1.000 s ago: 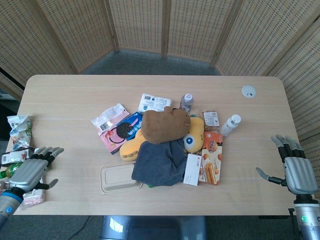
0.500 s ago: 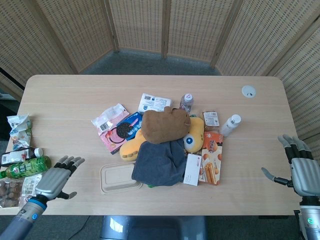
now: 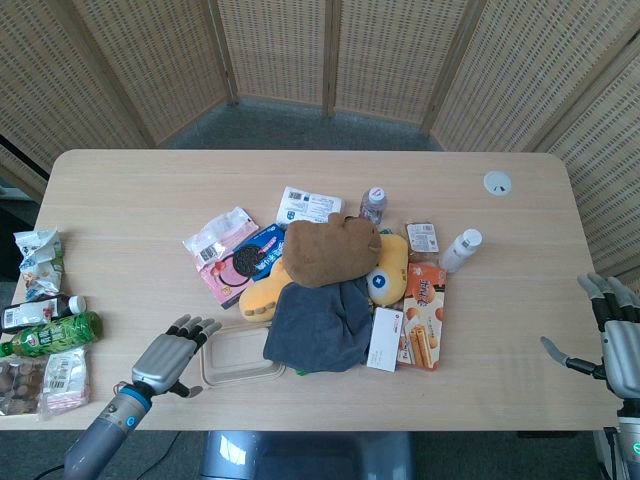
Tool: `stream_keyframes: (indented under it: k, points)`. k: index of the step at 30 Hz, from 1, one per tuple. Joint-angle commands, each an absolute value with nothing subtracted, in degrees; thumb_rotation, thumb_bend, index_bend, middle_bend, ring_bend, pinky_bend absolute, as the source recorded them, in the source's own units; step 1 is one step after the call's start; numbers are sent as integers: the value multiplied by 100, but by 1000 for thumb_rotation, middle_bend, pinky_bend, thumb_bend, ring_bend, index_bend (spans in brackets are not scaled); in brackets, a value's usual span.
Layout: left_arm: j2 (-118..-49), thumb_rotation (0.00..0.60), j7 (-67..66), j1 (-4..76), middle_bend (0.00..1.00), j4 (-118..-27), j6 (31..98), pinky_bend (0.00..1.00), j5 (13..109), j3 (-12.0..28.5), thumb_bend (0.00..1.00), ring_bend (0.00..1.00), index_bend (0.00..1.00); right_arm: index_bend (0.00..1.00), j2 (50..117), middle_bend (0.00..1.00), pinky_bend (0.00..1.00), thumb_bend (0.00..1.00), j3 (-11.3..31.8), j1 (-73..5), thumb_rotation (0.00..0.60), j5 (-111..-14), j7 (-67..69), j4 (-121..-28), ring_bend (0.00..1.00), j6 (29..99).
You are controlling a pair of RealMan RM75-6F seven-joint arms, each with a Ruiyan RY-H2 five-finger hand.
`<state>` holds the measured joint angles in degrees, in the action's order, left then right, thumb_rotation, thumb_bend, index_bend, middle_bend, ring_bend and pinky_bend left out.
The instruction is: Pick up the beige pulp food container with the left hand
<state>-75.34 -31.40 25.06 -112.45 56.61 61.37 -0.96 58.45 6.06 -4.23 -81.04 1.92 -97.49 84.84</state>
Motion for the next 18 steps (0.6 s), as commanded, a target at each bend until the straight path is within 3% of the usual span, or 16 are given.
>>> stream_keyframes:
  k: [1,13,16,18]
  points:
    - [-7868,600,-3261,2672,0,-11053,5625,0,5868,-36,210,1,0,0,5836,0,0,223,602,-398,342,-8094,228,-9720,0,8496]
    - [-8594,600,-3311,2952,0,-10470,5646,0,5490,-36,210,35,0,0,5774,0,0,223,606,-297,341,-8072,314,-9668,0,8582]
    - [-8753,600,-3278,2960,28,-10318,5732,6,5557,-46,211,145,10,0,5762,0,0,224,610,-287,340,-8069,296,-9689,0,8590]
    - [-8870,600,-3264,2956,90,-10208,5805,79,5639,-56,212,261,62,0,5755,0,0,225,618,-282,344,-8067,285,-9711,0,8601]
